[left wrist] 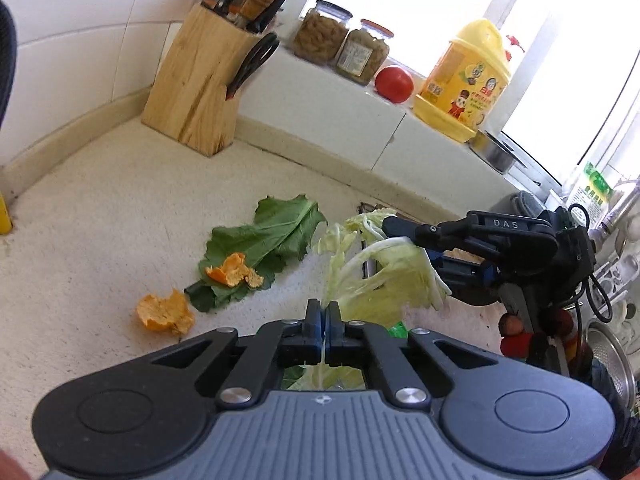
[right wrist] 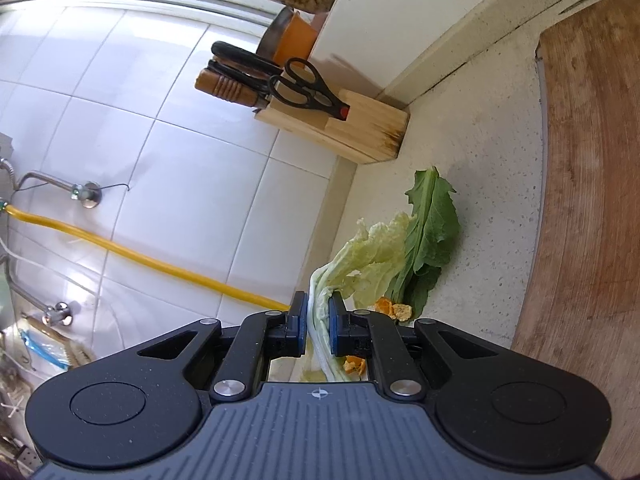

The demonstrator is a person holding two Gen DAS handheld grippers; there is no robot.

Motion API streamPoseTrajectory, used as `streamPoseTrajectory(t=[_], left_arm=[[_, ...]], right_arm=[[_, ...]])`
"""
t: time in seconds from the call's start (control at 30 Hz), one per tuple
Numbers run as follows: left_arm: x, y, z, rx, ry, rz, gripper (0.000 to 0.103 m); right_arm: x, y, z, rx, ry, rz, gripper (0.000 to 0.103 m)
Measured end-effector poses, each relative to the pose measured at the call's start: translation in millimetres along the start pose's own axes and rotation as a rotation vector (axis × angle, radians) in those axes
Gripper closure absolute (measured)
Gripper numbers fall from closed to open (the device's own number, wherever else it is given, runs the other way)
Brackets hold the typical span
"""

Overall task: Collect trash
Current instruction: 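Lift both held cabbage leaves off the counter toward the counter edge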

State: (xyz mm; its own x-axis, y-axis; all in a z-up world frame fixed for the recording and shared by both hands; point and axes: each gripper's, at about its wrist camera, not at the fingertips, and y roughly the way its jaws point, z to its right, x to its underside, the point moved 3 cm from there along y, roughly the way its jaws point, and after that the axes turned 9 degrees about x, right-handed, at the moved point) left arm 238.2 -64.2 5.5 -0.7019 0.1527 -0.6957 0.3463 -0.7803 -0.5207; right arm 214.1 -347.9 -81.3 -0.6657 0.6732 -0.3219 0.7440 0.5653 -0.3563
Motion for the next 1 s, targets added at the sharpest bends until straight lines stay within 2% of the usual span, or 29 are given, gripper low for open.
streamPoseTrajectory(t=[0.4, 1.0], left_arm=[[-1, -36, -8, -0.032, -0.004, 0.081, 0.102], [3, -97, -18, -0.086, -0.037, 0.235, 0.102]], right_arm=[[8, -1, -21, -0.029, -0.028, 0.001, 0.088], [27, 19, -65, -0.106, -0.091, -0.083, 0.088]])
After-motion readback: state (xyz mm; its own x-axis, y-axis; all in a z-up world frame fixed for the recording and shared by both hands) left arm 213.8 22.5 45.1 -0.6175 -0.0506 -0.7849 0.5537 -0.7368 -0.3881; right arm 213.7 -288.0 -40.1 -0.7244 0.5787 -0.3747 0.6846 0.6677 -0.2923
